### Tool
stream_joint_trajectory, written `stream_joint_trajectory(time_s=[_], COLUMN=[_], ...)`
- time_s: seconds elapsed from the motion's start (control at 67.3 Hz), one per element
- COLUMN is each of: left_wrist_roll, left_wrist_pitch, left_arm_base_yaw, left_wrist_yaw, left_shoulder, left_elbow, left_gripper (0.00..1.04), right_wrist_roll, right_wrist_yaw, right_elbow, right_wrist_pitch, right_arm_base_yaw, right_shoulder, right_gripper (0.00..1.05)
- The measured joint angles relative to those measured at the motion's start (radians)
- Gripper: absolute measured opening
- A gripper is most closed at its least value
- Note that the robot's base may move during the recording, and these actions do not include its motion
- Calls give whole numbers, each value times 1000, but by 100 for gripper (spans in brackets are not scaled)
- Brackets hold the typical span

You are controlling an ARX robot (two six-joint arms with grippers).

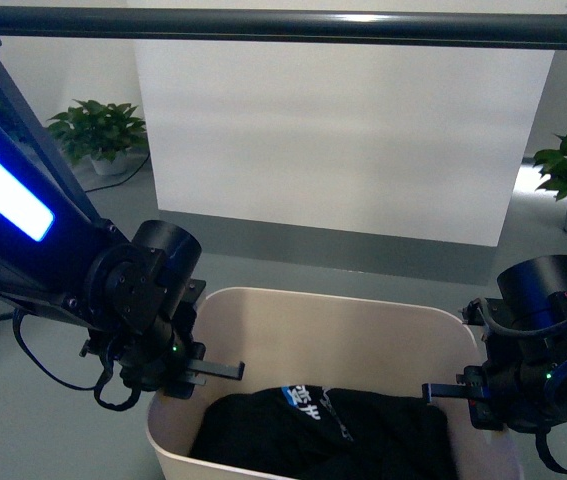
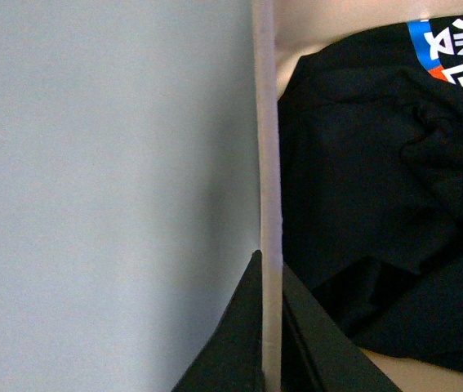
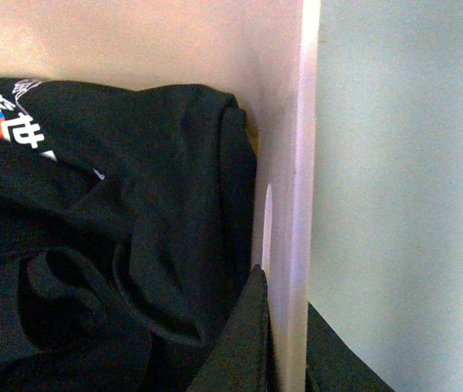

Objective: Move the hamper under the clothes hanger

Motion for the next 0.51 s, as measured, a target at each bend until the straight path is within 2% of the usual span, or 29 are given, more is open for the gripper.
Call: stream_joint_trajectory(time_s=[0.505], left_wrist_roll=[-26], left_wrist_pitch=[8], left_arm_base_yaw=[-31], left_wrist_yaw=[-17], left_shoulder=[6], left_elbow=[-16], left_gripper=[4], right_wrist_roll=[-13], right_wrist_yaw=[13], right_elbow=[24], right_wrist_pitch=[42], right_arm_base_yaw=[-30], right_shoulder=[72], right_gripper=[3])
